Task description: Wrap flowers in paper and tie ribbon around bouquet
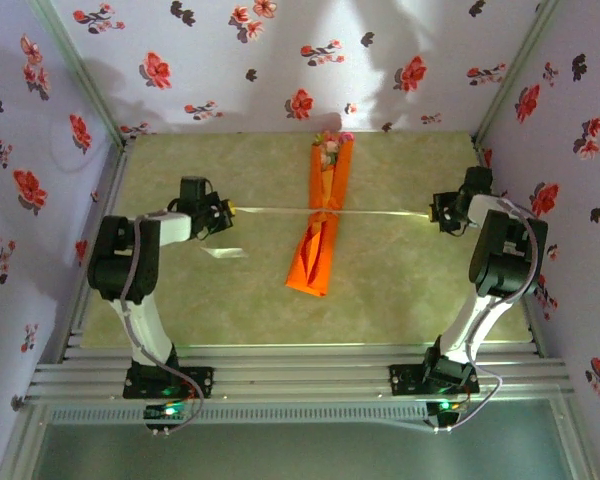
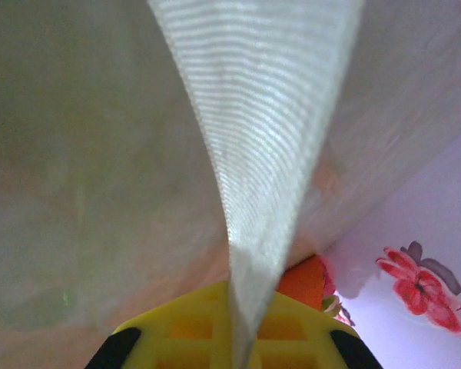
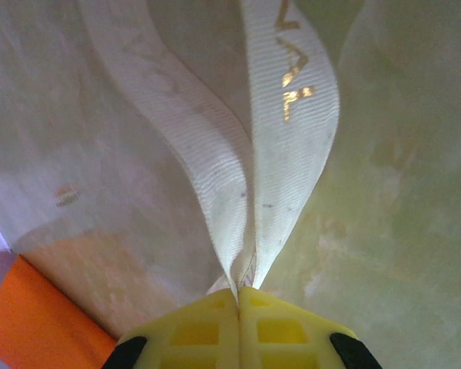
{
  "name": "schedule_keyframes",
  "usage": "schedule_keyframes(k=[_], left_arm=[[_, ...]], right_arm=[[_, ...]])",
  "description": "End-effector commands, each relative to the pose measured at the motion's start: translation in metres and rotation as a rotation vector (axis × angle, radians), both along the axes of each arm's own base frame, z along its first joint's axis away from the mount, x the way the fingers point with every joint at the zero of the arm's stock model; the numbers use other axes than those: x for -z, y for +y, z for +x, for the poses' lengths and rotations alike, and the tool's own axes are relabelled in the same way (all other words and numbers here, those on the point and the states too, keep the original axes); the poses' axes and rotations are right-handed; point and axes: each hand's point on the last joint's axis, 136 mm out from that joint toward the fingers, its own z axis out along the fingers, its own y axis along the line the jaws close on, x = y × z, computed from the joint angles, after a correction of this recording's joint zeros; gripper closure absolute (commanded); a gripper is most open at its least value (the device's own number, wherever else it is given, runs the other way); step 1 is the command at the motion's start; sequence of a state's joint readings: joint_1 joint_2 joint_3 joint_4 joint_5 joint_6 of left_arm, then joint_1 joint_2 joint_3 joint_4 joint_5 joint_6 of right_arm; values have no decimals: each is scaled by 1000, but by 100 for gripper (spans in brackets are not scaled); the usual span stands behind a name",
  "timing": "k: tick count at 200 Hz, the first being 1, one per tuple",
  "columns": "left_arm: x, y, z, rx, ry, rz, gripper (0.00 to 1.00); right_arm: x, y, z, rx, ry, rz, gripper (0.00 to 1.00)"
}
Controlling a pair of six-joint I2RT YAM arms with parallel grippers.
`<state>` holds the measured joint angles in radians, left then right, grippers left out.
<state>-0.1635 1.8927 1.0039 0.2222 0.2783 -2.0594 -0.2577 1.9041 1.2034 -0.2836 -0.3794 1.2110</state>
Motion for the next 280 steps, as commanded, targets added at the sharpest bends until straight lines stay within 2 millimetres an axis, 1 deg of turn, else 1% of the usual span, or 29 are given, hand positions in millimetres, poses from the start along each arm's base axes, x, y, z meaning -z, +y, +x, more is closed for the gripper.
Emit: schedule_keyframes(k=[1,21,52,67,88,105,120,143,154,163,181,187,191,196,202,208,216,224,234,244,248,255,260,266,273,280], left_arm=[[-12,36,8,-102,-37,12,100],[-12,44,7,-123,-36,9,100],[-10,64,2,-171,-31,1,100],[-10,83,-1,-220,-44,-12,100],[-13,108,-11,-256,-37,-1,100],[-14,124,-19,-278,-33,4,100],[-11,133,-27,-297,-28,1,100],[-8,138,-33,-306,-23,0,100],[-9,134,-32,-282,-23,5,100],[-12,125,-29,-247,-23,5,100],[-11,107,-28,-196,-12,-9,100],[-9,104,-31,-189,4,-14,84],[-9,102,-35,-185,20,-14,74],[-9,102,-41,-183,42,-4,65],[-11,104,-49,-181,68,24,57],[-16,107,-56,-174,92,61,52],[-24,110,-66,-158,124,110,47],[-33,114,-73,-148,148,153,44],[-45,118,-79,-138,159,195,43],[-57,117,-82,-118,165,232,42],[-63,115,-81,-107,158,247,39],[-72,104,-77,-73,141,261,34],[-77,93,-73,-43,125,261,33],[-81,76,-66,0,102,245,33],[-82,52,-60,50,86,217,33],[-79,26,-56,91,75,181,33]], right_arm=[[-9,-30,5,61,-25,-76,100],[-10,-33,4,70,-26,-82,100],[-12,-42,5,89,-25,-83,100],[-10,-51,3,118,-22,-76,100],[-12,-61,1,143,-26,-74,100],[-12,-69,-1,152,-25,-79,100],[-12,-72,-2,161,-27,-79,100],[-11,-72,0,167,-28,-70,100],[-10,-68,1,162,-31,-59,100],[-11,-62,4,149,-34,-53,100],[-11,-48,0,139,-23,-43,100],[-12,-44,-2,140,-20,-47,100],[-13,-42,-4,141,-15,-52,96],[-14,-41,-8,145,-1,-60,88],[-13,-41,-13,149,18,-70,78],[-16,-41,-16,151,27,-83,70],[-18,-42,-21,153,45,-103,62],[-22,-44,-28,156,65,-124,57],[-29,-47,-33,165,72,-149,52],[-38,-46,-36,166,69,-172,48],[-42,-42,-36,159,66,-178,46],[-48,-34,-36,142,56,-185,45],[-53,-25,-35,123,49,-187,44],[-58,-11,-33,98,37,-183,42],[-61,11,-30,64,23,-164,40],[-63,39,-27,26,4,-132,39]])
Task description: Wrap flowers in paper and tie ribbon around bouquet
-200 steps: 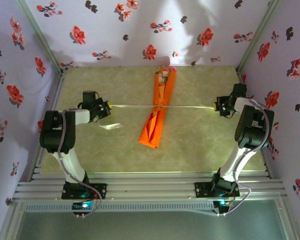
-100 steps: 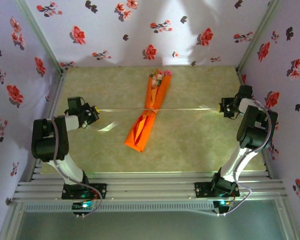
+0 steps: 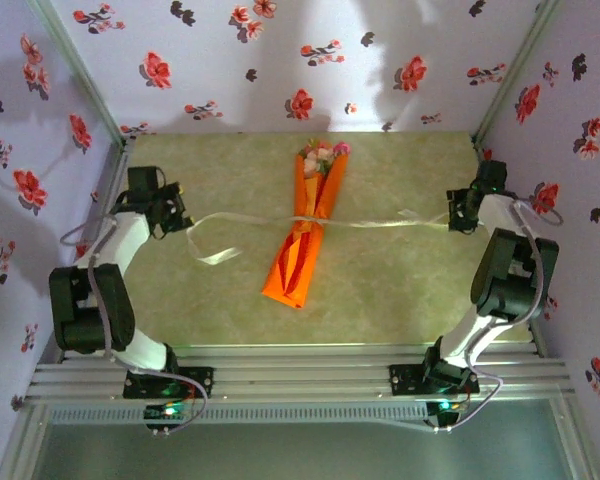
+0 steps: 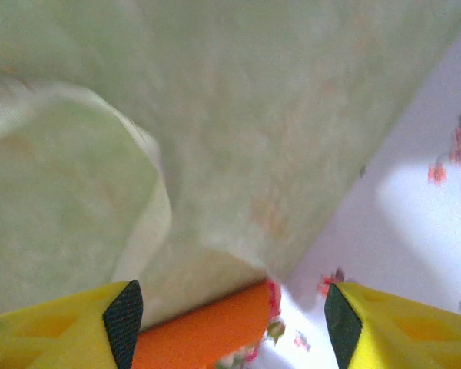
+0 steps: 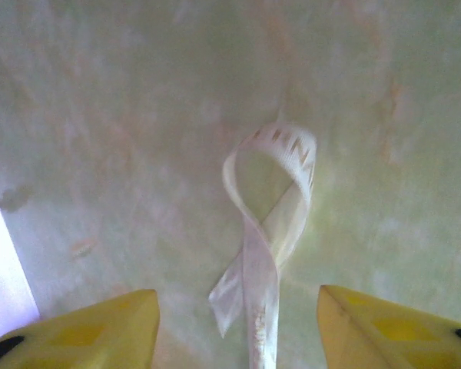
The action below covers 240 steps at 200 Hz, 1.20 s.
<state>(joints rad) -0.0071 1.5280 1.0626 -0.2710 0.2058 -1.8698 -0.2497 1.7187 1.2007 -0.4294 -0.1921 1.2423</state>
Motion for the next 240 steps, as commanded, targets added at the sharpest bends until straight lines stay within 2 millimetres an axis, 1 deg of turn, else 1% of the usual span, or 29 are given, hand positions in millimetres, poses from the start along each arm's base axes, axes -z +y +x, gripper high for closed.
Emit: schedule_keyframes(k=[1,10,20,28,38,46,52,66,88,107,124,138,149,154,162,175,181,188,217,240], left_arm=[[17,-63,-9,162,80,-10,33],[25,-97,-4,203,69,-62,34],[36,-128,2,239,66,-104,35],[44,-151,7,278,65,-124,35],[52,-174,12,332,80,-138,35],[60,-190,14,367,96,-148,35],[65,-199,14,377,107,-152,35],[75,-211,16,385,120,-156,35],[87,-223,23,401,126,-155,35],[98,-234,23,421,143,-167,36],[107,-238,24,415,147,-166,39],[112,-242,27,415,137,-172,44],[114,-245,30,409,127,-182,53],[114,-245,31,406,123,-185,59],[114,-244,32,397,113,-185,73],[111,-240,35,373,88,-185,100],[108,-238,36,361,72,-185,100],[103,-235,39,352,52,-183,100],[84,-218,50,311,-43,-185,100],[77,-199,53,266,-93,-187,100]], right_arm=[[-12,65,-2,-90,-2,25,39],[-9,104,0,-126,-18,95,37],[-6,145,2,-148,-40,174,36],[-3,176,1,-155,-50,235,35],[1,210,0,-158,-61,308,34],[6,231,0,-150,-64,362,34],[12,242,-3,-135,-54,394,34],[20,261,-1,-118,-56,443,34],[30,275,5,-117,-56,478,33],[42,279,6,-100,-36,489,34],[54,281,7,-90,-21,493,36],[62,284,11,-86,-25,506,40],[66,286,15,-84,-26,515,46],[68,286,17,-81,-28,517,50],[69,286,20,-75,-38,518,59],[68,284,25,-63,-58,514,84],[67,282,26,-59,-68,508,93],[64,280,28,-58,-84,499,100],[52,261,38,-18,-187,447,100],[46,246,45,16,-250,433,100]])
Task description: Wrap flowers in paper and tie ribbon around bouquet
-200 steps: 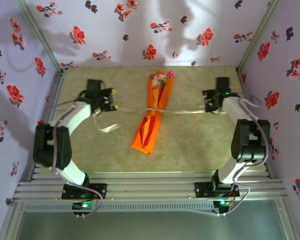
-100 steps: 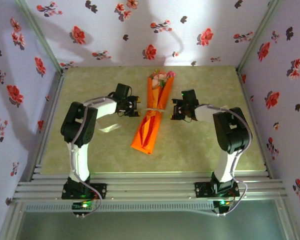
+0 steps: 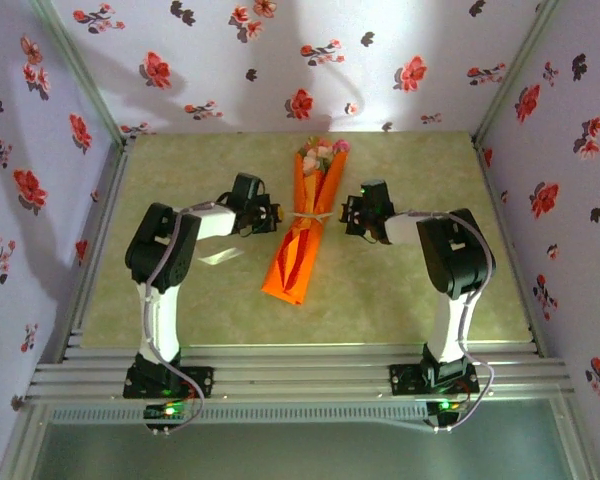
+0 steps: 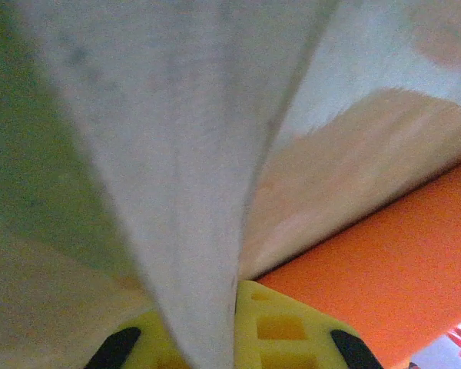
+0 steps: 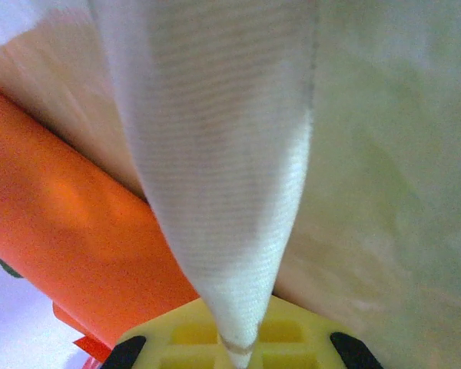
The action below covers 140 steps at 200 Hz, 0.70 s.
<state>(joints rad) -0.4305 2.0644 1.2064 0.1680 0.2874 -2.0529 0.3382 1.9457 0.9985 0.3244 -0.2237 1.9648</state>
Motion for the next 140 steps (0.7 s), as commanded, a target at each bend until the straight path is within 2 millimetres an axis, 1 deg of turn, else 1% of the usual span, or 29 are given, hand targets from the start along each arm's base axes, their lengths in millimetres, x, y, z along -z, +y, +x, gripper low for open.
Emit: schedule_keyframes(k=[1,22,46,69,85,112,140], left_arm=[[-34,26,19,-100,-121,-28,100],[-34,45,20,-158,-141,-36,100],[-33,64,19,-215,-155,-38,100],[-32,77,19,-262,-164,-40,100],[-34,84,20,-285,-175,-43,100],[-34,92,22,-319,-190,-55,100],[-37,107,22,-364,-205,-57,100]], right_arm=[[-13,-27,14,98,-93,-37,100],[-15,-41,19,125,-111,-27,100],[-10,-61,14,169,-99,-32,100],[-5,-78,11,207,-90,-33,100],[-3,-84,11,225,-89,-29,100],[-5,-87,14,239,-106,-13,100],[-6,-101,16,283,-123,-6,100]])
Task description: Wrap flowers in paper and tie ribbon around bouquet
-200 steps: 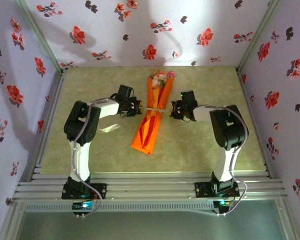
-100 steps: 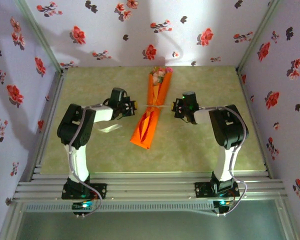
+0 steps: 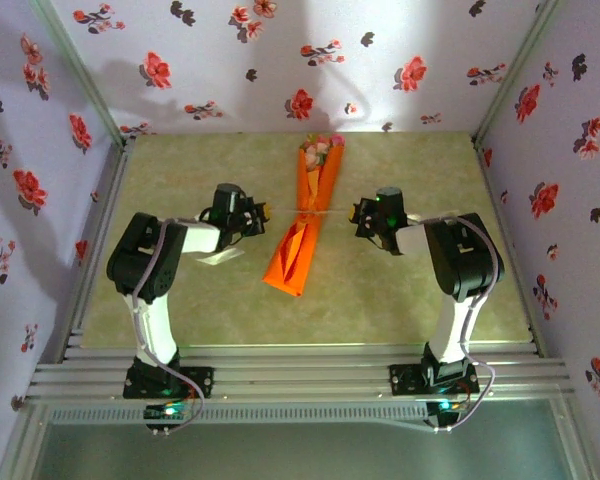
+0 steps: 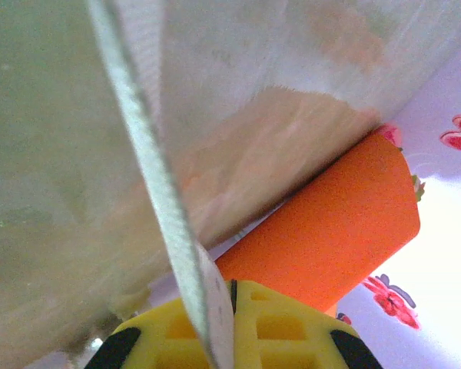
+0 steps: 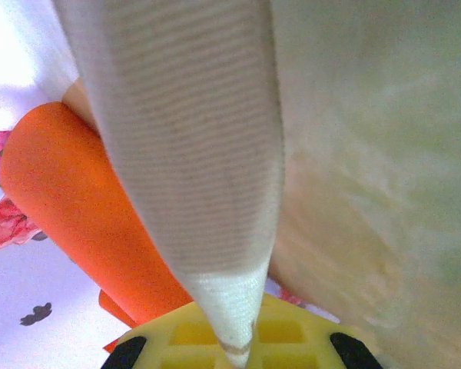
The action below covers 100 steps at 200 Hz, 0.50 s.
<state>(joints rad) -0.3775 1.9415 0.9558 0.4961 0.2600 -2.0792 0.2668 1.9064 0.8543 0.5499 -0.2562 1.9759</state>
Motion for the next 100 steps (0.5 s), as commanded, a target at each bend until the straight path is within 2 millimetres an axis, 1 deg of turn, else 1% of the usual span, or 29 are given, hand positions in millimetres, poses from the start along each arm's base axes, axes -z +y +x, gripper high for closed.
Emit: schedule_keyframes(k=[1,17,38,66,80,100], left_arm=[[-11,71,25,-275,-18,-2,100],[-14,79,25,-294,-28,1,100],[-13,86,22,-320,-29,-8,100],[-12,92,20,-336,-26,-12,100],[-11,87,20,-315,-22,-3,100],[-10,71,21,-290,-23,-13,100]], right_arm=[[2,-72,16,236,-10,-55,100],[0,-79,18,251,-19,-50,100],[0,-87,19,270,-21,-47,100],[-1,-92,18,277,-21,-49,100],[0,-87,17,260,-13,-56,100],[2,-79,14,249,-6,-52,100]])
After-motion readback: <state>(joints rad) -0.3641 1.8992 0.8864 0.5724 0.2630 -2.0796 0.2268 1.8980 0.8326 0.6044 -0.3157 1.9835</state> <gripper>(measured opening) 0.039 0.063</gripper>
